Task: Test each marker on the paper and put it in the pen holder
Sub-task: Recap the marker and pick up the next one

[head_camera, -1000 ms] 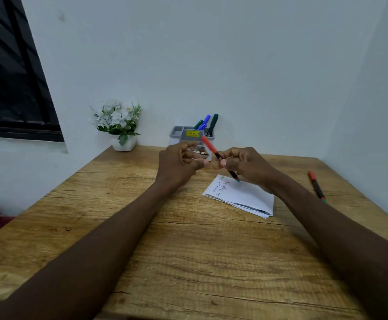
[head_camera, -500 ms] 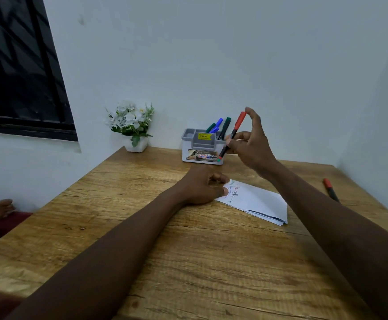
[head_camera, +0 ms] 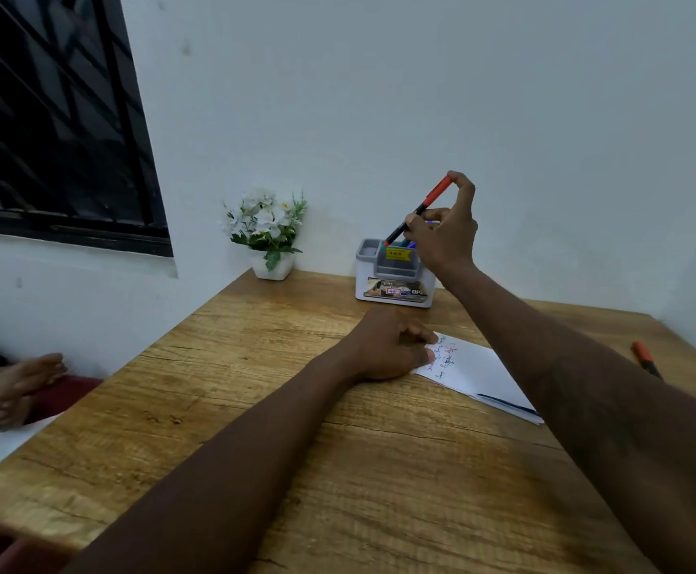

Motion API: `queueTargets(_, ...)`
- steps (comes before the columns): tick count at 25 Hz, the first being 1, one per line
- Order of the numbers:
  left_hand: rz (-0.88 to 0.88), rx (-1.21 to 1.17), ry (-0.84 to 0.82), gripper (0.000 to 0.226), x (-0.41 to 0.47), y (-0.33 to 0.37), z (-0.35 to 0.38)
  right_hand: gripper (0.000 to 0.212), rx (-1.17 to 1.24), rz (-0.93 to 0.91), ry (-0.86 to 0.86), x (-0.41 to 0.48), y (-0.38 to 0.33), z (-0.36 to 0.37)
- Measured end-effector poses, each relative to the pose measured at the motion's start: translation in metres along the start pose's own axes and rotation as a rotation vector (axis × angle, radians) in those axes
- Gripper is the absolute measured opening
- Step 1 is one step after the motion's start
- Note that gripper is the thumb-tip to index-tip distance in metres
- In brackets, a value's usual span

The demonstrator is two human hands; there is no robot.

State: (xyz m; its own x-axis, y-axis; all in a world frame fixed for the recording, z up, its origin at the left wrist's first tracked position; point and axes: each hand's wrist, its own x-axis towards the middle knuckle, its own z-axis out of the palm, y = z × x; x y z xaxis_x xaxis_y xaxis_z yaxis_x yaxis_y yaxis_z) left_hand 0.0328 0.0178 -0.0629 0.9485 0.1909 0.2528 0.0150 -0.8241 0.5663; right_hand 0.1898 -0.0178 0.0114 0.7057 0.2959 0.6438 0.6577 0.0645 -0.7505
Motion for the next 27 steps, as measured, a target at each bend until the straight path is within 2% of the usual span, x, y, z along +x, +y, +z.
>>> queueTargets(11,-0.064,-0.013,-0.001,0.036,0.002,-0.004,-0.003,0.072,-0.135,-0.004,-0.071,0.012,0.015,0.031)
queueTargets(17,-0.068,-0.016,-0.007,0.038,0.001,-0.005,-0.004,0.04,-0.249,0.004,-0.161,0.012,0.012,0.028)
queueTargets(23,-0.078,-0.034,-0.009,0.038,0.0,-0.004,-0.005,0.024,-0.294,-0.005,-0.167,0.011,0.012,0.025)
queueTargets(27,-0.084,-0.048,0.002,0.037,-0.001,-0.004,-0.006,0.013,-0.275,-0.085,-0.145,0.003,0.014,0.018)
